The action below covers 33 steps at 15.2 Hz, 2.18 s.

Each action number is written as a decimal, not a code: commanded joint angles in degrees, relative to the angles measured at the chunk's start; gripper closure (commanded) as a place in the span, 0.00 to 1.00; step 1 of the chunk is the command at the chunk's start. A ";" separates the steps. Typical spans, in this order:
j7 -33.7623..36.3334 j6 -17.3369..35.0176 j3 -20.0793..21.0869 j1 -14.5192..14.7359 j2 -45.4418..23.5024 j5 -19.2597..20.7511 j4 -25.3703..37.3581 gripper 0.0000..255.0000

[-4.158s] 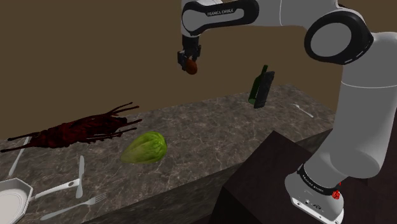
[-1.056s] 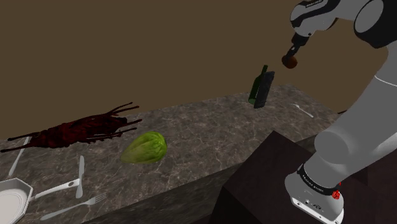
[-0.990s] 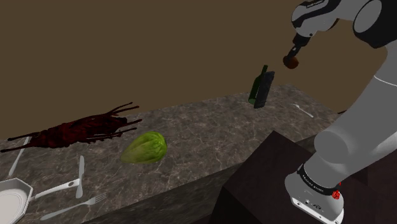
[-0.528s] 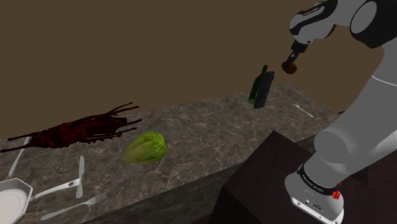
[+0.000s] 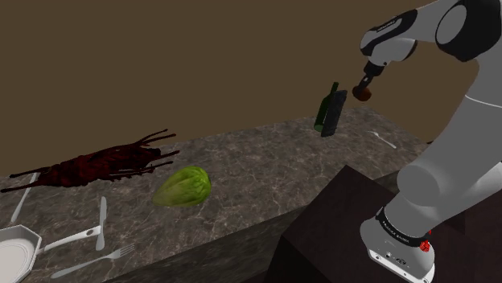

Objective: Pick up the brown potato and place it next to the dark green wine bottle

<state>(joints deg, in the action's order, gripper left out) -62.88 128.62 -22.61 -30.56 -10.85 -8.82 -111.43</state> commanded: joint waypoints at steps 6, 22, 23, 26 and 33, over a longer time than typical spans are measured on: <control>-1.37 4.70 0.48 -0.37 -2.57 -1.78 -2.36 1.00; -5.40 14.69 2.79 -2.02 -10.19 -7.18 -5.41 1.00; -5.68 15.28 3.00 -2.17 -10.73 -7.55 -5.49 1.00; -6.54 17.01 3.68 -2.66 -12.40 -8.69 -5.65 1.00; -8.56 20.89 5.52 -4.00 -16.53 -11.33 -5.58 1.00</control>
<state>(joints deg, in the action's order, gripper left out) -71.30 149.05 -17.33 -34.47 -26.86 -19.86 -117.09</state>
